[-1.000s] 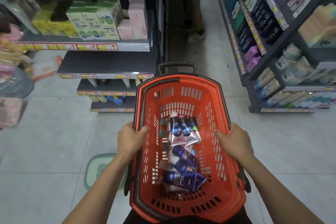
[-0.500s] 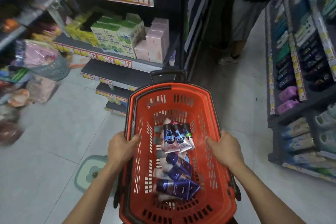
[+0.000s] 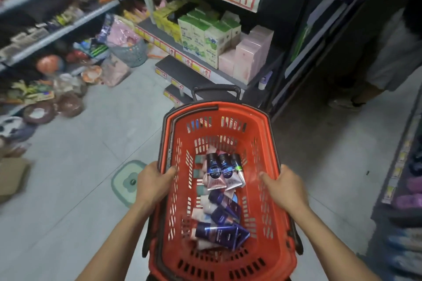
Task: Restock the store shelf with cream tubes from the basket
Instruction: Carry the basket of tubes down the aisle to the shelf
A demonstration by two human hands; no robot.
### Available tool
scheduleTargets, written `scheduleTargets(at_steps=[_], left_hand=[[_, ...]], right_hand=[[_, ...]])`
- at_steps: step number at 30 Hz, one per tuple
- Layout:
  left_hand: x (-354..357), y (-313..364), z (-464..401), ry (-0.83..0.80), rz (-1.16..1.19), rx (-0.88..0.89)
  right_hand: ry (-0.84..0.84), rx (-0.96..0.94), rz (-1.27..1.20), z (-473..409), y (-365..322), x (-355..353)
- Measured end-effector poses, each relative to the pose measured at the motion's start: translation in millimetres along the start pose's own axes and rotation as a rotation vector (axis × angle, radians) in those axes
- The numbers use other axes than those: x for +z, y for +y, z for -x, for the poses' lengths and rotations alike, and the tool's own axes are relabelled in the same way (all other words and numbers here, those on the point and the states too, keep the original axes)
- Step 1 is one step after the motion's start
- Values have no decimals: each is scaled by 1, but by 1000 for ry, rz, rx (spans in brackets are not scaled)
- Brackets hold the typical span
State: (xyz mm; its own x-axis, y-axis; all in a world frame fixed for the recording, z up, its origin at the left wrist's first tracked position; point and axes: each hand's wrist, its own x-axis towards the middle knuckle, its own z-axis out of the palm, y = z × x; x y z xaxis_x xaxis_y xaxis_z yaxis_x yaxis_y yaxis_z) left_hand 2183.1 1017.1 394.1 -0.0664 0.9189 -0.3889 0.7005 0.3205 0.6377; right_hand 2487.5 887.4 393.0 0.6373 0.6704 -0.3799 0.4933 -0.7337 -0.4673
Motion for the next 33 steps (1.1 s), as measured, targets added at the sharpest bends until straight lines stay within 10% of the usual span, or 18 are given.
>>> scheduleTargets(at_steps=[20,33], left_hand=[[-69,-51,-65,146,314,-220],[-80,-45,-114,228,417,-320]], right_hand=[[-109,-272,243,-74,-168,51],[-297,-180,-11,-144,-247,80]])
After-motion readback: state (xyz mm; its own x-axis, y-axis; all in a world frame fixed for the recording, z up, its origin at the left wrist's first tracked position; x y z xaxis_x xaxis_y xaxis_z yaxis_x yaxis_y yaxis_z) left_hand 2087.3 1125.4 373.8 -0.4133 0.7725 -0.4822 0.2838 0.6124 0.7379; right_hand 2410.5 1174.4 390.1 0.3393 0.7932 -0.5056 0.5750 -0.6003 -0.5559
